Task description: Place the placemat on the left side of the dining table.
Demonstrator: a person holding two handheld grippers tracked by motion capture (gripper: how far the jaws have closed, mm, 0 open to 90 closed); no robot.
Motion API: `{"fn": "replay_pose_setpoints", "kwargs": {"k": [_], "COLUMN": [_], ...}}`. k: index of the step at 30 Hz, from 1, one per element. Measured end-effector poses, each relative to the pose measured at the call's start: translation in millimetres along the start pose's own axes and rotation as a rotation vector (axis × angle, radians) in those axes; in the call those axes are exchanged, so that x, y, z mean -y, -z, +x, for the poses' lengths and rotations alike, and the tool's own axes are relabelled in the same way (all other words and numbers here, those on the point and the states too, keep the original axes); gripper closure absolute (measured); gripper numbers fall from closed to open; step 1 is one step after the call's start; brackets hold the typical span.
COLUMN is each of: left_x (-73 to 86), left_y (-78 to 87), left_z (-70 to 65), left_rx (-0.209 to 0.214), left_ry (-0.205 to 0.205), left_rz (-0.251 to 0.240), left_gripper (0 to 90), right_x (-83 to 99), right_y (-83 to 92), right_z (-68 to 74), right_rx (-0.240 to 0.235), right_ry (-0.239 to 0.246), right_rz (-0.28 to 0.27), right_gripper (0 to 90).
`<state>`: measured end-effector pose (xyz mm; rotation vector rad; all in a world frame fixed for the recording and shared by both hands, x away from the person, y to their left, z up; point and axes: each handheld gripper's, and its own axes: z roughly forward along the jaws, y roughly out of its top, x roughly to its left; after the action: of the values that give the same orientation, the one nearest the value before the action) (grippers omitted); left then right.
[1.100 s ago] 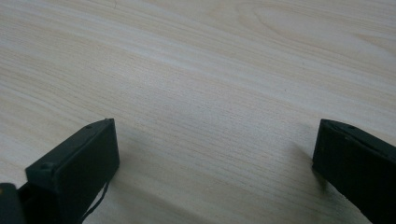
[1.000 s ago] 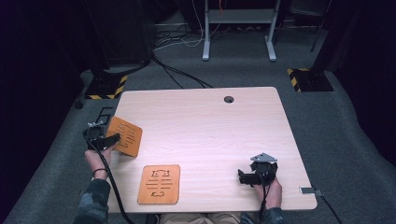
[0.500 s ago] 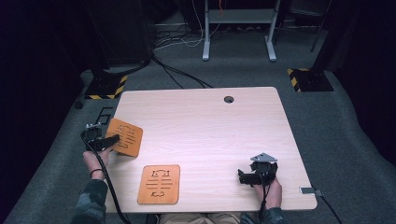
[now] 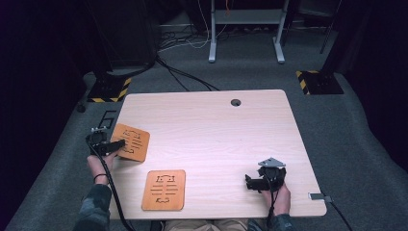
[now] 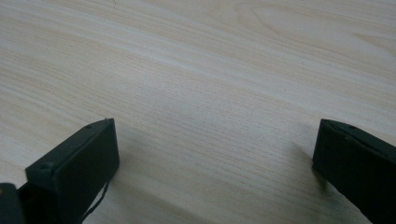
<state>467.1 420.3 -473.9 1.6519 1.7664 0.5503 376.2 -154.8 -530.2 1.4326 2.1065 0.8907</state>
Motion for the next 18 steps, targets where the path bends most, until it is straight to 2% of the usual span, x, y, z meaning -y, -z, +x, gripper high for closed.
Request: {"fn": "replay_pose_setpoints", "kwargs": {"k": [3, 7, 8, 18], "left_x": [1.5, 1.9, 2.0, 2.1], "left_y": [-2.3, -3.5, -3.9, -5.3], "left_z": [0.6, 2.4, 1.3, 2.1], "left_rx": [0.006, 0.010, 0.008, 0.010], "left_ry": [0.015, 0.013, 0.025, 0.020], "left_rz": [0.003, 0.007, 0.002, 0.005], "left_gripper": [48.7, 48.5, 48.3, 48.0], "right_x": [0.0, 0.0, 0.0, 0.0], "right_y": [0.0, 0.0, 0.0, 0.0], "right_z": [0.0, 0.0, 0.0, 0.0], "right_rx": [0.000, 0.000, 0.000, -0.001], "right_ry": [0.001, 0.000, 0.000, 0.000], "right_rz": [0.000, 0.000, 0.000, 0.000], "right_gripper": [0.0, 0.0, 0.0, 0.0]}}
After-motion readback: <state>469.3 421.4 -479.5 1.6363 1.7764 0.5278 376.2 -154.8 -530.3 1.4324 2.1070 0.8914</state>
